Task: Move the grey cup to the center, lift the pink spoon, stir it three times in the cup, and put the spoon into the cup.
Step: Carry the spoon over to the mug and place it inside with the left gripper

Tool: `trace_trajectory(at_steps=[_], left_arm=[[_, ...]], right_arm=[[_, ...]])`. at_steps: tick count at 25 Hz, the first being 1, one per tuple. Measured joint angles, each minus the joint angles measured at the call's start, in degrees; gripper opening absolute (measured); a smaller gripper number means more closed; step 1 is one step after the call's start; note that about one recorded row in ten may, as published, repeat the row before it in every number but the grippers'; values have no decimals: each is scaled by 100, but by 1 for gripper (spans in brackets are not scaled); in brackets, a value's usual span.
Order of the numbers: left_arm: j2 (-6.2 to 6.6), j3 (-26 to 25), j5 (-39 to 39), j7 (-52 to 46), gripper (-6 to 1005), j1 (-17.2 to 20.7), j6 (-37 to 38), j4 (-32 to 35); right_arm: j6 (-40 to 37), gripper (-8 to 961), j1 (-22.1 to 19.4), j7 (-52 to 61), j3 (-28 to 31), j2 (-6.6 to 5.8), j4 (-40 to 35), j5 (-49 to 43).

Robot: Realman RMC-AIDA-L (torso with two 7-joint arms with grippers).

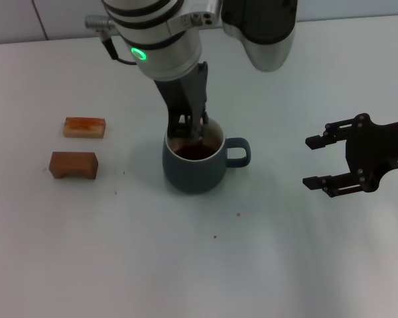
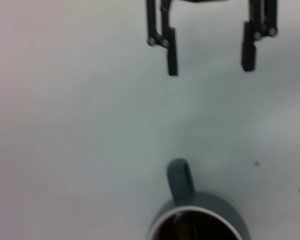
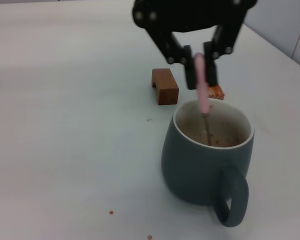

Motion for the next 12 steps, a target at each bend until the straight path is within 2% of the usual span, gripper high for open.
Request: trace_trajectory(at_steps=[12], left_arm=[[0,-9,389,-42,276,7,-317,-94]], right_arm=[[0,704,0,0,0,0,0,0]])
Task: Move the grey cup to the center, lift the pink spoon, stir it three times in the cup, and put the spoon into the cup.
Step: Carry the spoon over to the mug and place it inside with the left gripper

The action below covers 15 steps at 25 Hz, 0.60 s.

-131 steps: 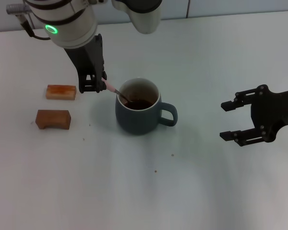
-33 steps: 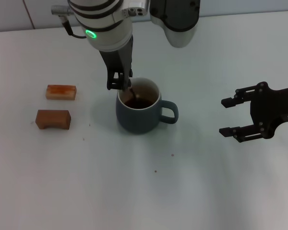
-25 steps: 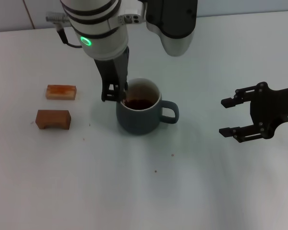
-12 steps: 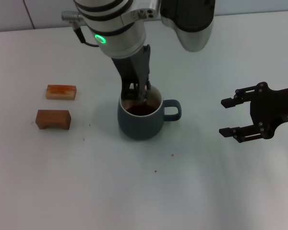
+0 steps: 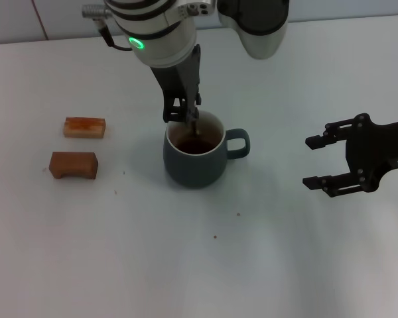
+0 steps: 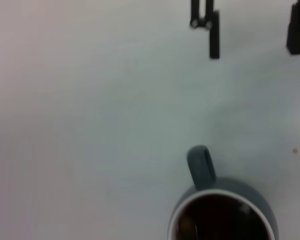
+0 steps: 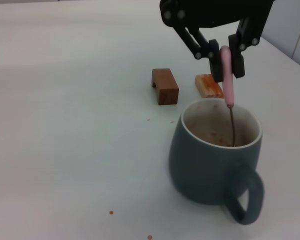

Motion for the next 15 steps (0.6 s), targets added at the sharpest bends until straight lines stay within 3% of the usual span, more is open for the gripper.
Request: trace_trajectory(at_steps=[15], left_arm=[[0,0,-181,-8,283,51,315,47]], right_arm=[[14,704,10,0,0,0,0,0]])
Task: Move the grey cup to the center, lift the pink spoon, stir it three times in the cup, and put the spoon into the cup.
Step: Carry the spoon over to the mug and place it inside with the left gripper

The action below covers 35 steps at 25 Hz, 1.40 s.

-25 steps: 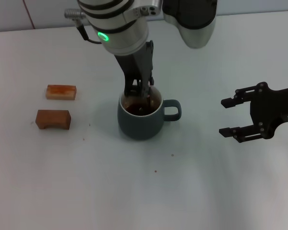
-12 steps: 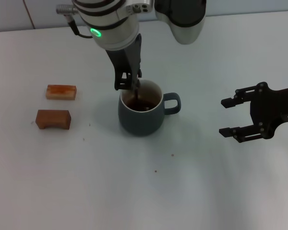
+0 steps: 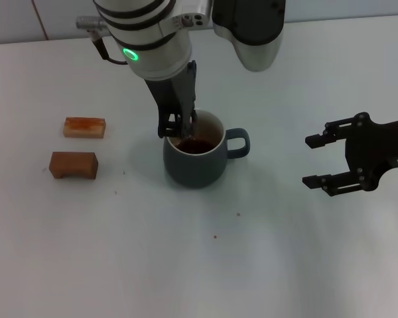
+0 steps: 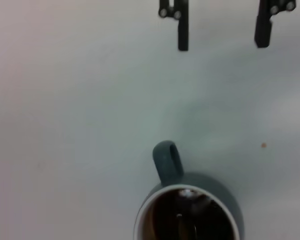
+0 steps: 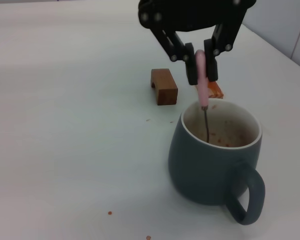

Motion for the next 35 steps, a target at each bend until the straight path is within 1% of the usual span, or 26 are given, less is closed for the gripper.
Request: trace_trajectory(at_steps=[15,34,35], left_arm=[[0,0,-53,-49,289,5,-106,22],[0,-53,-18,-410,297,45,-82,111],[0,-60,-18,-411,330,47,-74,117]], right_arm=[[106,704,30,-38,0,0,41,-1],[118,704,60,-44,5,0,53,-71],[118,704,60,-44,5,0,53,-71]])
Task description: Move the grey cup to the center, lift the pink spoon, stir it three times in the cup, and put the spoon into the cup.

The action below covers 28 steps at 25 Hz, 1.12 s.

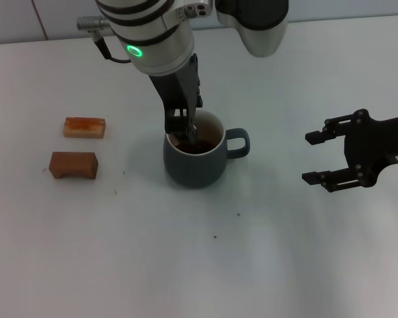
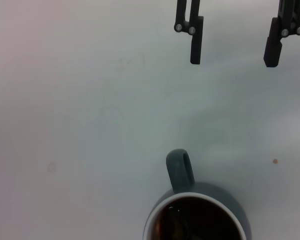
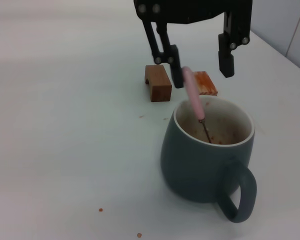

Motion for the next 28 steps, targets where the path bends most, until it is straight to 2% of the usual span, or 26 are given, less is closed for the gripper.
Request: trace_trajectory(at_steps=[5,10,17,19,20,21,22,23,25,28], left_arm=[[0,-52,-38,-2,494,11,166,165],[0,-73,-45,-32,762,26,411,403],[15,-325,-355,-20,815,161,539,707],[42,-832,-879,149,815,224,551,759],[42,-832,-879,149,815,224,551,759],[44,-1044,-1106,244,815,264,557,767],[48,-1387,-1486,409,814,346,560,780],[48,-1387,-1486,409,814,346,560,780],[58,-1743,-1944,607,814,487,531,785],[60,-1894,-2167,707,814,573,488,785]], right_arm=[[1,704,-4,0,18,0,0,0],[0,704,-6,0,29,0,0,0],[0,704,-1,0,35,0,-1,0],[0,704,3,0,32,0,0,0],[0,704,3,0,32,0,0,0],[-1,704,5,0,34,0,0,0],[0,704,8,0,33,0,0,0],[0,704,8,0,33,0,0,0],[0,704,8,0,32,0,6,0],[0,704,1,0,31,5,14,0]])
